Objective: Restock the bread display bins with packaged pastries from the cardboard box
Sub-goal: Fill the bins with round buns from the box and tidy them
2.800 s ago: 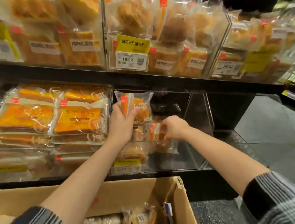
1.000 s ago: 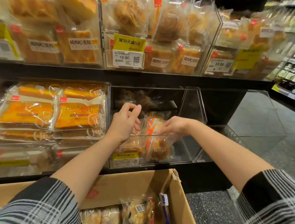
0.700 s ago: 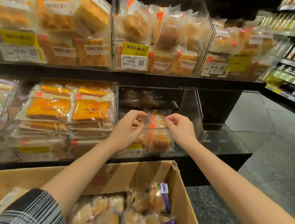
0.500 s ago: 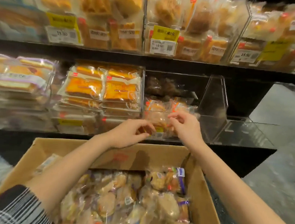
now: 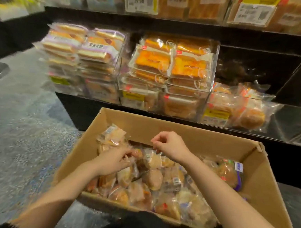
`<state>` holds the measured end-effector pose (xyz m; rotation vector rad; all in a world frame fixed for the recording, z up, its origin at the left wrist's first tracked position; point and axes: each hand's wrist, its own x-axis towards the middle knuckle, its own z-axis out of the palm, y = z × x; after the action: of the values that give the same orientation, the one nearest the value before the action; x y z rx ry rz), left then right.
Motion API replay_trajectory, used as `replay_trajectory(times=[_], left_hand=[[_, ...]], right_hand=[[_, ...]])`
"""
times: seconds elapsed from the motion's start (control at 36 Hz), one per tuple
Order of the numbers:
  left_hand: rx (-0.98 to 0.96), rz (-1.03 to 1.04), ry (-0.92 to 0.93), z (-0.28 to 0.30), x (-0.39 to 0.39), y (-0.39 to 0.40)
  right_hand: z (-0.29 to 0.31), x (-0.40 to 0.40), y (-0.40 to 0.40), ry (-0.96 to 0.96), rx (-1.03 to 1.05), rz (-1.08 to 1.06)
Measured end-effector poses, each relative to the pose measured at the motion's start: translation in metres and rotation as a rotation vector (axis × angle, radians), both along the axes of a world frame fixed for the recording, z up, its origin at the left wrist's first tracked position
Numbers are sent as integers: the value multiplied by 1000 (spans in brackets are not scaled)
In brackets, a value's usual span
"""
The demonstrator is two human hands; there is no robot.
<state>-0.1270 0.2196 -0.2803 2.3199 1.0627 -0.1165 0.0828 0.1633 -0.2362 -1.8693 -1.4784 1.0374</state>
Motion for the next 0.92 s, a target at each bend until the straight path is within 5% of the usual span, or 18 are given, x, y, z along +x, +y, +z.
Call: replay_trajectory(times=[0.25, 0.58, 0.78, 0.92], left_hand=[[133, -62, 175, -60, 3, -11], [254, -155, 239, -70, 5, -5], [-141, 413, -507, -63, 1, -4], [-360, 514, -800, -50, 6, -5]], right_hand=[[-28, -3, -2, -99, -143, 96], [-48, 14, -2, -159, -239, 182], [-52, 16, -1, -126, -266, 169], [-52, 13, -3, -8, -276, 119]])
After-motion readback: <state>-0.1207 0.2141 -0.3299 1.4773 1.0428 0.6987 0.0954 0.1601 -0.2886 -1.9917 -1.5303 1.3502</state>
